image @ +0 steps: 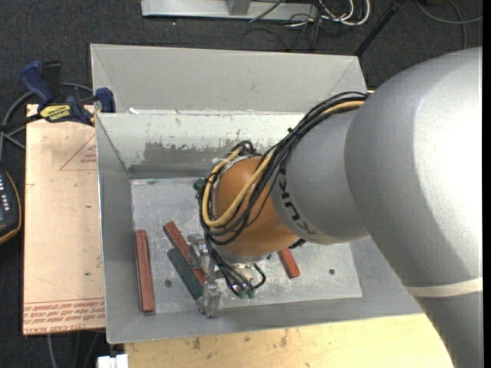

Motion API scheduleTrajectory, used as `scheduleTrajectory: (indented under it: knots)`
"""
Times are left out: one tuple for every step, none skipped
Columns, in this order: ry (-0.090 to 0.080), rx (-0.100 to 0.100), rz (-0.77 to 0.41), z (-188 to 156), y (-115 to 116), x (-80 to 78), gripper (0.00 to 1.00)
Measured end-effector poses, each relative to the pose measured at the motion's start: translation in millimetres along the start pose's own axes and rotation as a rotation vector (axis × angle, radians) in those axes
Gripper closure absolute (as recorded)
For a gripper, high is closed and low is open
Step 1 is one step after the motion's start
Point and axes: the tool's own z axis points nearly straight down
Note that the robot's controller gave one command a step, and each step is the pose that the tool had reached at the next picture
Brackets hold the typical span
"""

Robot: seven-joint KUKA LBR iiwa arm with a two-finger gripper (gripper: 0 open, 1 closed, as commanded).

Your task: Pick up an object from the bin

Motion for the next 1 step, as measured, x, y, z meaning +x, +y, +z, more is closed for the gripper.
scheduleTrajectory:
  knots:
    - [0.011, 0.001, -0.002, -1.4, 1.1, 1.3, 1.00]
